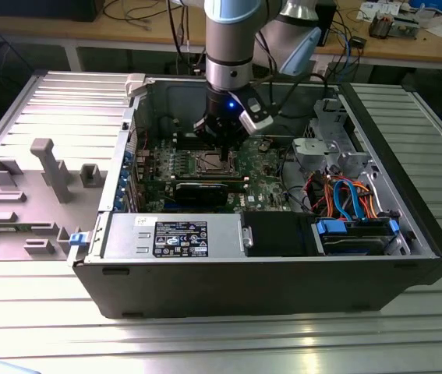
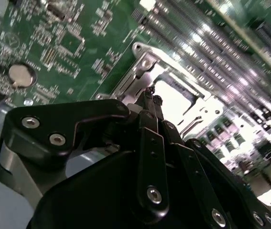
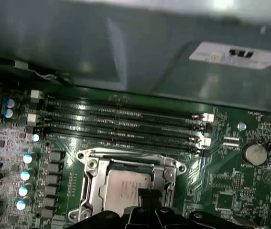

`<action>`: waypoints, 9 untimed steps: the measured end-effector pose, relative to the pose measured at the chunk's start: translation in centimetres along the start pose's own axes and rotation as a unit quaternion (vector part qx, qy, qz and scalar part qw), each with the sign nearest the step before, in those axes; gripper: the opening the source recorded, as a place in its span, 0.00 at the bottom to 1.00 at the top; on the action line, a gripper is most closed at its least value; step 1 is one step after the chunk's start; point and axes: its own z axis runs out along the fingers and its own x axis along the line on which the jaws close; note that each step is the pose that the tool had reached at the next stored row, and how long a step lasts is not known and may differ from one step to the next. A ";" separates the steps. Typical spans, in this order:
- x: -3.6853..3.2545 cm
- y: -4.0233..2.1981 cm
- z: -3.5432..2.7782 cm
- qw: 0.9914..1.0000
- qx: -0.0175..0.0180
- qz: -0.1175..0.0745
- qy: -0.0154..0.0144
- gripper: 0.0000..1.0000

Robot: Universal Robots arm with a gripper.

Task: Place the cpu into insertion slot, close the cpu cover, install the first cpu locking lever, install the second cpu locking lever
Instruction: 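Install the first cpu locking lever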

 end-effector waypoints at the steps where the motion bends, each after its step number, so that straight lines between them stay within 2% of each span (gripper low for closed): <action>1: 0.02 -0.10 0.00 1.000 0.006 0.000 0.001 0.11; 2: 0.02 -0.14 -0.02 1.000 0.011 0.000 0.002 0.11; 3: 0.02 -0.16 -0.12 1.000 0.015 -0.001 0.002 0.11; 4: 0.01 -0.17 -0.28 1.000 0.016 -0.001 0.002 0.11; 9: -0.05 -0.21 -2.23 1.000 0.017 -0.001 0.002 0.11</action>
